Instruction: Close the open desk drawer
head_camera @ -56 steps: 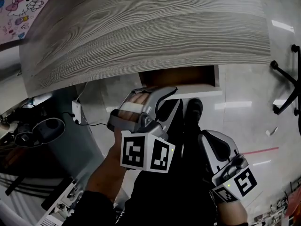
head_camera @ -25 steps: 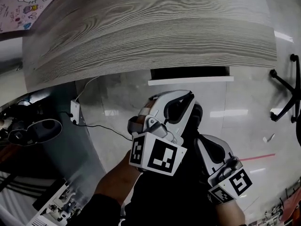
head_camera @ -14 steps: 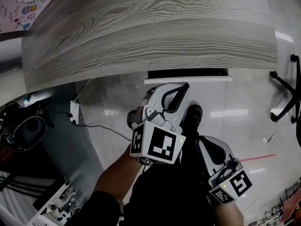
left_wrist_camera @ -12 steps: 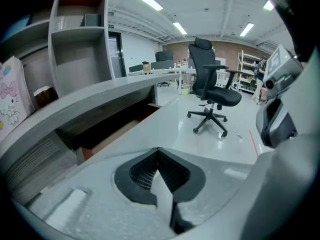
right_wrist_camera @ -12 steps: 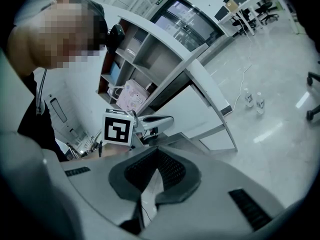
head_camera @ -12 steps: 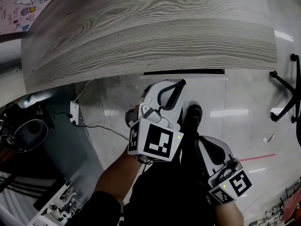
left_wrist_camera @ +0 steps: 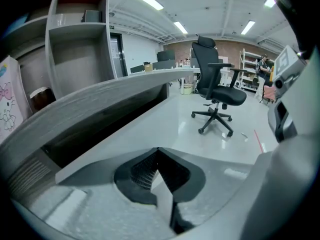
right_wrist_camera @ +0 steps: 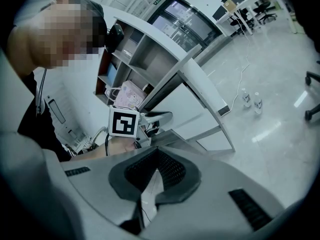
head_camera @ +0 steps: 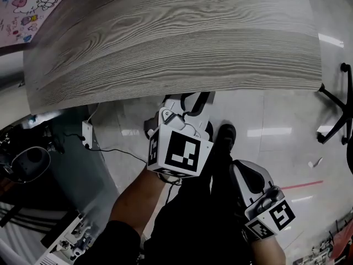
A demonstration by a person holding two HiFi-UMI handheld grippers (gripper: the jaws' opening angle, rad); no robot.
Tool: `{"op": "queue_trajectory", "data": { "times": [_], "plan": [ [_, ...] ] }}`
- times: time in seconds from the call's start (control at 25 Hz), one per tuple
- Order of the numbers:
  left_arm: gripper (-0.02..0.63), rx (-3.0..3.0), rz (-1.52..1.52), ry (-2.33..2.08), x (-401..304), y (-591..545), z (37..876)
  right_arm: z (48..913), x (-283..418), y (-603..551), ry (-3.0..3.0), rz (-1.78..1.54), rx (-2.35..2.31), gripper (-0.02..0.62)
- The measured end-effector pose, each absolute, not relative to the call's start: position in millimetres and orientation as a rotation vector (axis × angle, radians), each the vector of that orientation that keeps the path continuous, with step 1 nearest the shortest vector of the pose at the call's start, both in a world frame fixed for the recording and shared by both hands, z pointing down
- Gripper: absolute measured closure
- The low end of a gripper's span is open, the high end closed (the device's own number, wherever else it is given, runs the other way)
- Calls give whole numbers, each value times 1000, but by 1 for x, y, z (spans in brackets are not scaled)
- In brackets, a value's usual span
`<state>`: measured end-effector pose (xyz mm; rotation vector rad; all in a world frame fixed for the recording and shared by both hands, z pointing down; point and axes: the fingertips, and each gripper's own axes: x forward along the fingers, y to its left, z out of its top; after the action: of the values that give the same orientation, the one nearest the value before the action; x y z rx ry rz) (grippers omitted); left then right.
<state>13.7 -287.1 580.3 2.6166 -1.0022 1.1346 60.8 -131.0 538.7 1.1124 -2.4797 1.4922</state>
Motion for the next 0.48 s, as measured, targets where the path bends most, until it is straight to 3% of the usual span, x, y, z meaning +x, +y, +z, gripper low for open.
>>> {"op": "queue_trajectory", "data": {
  "times": [0.48],
  "plan": [
    [600,2663,1215,-1128,15,-319,579,542,81,-143,-2474,1503,1142,583]
  ]
}}
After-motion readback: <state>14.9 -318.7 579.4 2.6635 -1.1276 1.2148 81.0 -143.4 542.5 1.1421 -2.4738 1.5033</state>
